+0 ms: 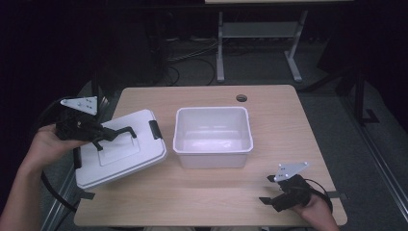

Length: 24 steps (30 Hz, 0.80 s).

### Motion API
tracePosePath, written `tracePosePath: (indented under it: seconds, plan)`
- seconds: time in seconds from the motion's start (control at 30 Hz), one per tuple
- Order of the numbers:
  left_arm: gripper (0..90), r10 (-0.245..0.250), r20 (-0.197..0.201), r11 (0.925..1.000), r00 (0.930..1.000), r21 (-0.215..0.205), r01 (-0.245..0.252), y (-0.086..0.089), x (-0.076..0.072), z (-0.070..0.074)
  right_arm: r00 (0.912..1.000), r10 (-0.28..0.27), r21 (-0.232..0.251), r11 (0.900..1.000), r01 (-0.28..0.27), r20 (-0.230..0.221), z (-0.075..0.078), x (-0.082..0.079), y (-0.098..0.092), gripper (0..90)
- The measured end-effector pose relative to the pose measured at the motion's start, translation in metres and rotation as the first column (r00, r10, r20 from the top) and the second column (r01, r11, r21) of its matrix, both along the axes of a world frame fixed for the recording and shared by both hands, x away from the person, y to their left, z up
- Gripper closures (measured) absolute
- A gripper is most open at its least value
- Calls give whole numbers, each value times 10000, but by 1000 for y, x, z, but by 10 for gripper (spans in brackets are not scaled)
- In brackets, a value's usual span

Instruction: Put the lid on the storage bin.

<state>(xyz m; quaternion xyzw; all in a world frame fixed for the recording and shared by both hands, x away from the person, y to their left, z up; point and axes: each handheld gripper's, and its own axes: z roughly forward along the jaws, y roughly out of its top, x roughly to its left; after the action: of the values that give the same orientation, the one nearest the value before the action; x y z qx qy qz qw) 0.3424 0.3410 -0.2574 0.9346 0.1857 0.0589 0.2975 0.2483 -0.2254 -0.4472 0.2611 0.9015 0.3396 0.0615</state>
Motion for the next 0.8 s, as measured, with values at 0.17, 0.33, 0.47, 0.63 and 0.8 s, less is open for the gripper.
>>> tracePosePath:
  seconds: [0.17, 0.33, 0.47, 0.63, 0.8]
  plan:
    - [842, -77, 56, 10000, 10000, -41, 77, -5, 1, 6, 10000, -17, 19, 10000, 17, 3, 0, 0, 0, 197]
    - [842, -167, 65, 9998, 9998, -68, 167, -11, 4, 11, 10000, -51, 33, 10000, 51, -7, 1, -1, -1, 195]
    - [842, -328, 108, 9994, 9994, 63, 327, -17, 6, 16, 10000, -24, 27, 10000, 24, -46, 1, -1, -1, 194]
    - [842, -554, 115, 9984, 9984, 126, 553, -30, 9, 22, 10000, -11, -12, 10000, 11, -94, 1, -2, 0, 194]
    - [842, -763, 154, 9971, 9970, 24, 762, -43, 13, 27, 9999, 41, 6, 10000, -41, -98, 1, -2, 0, 193]
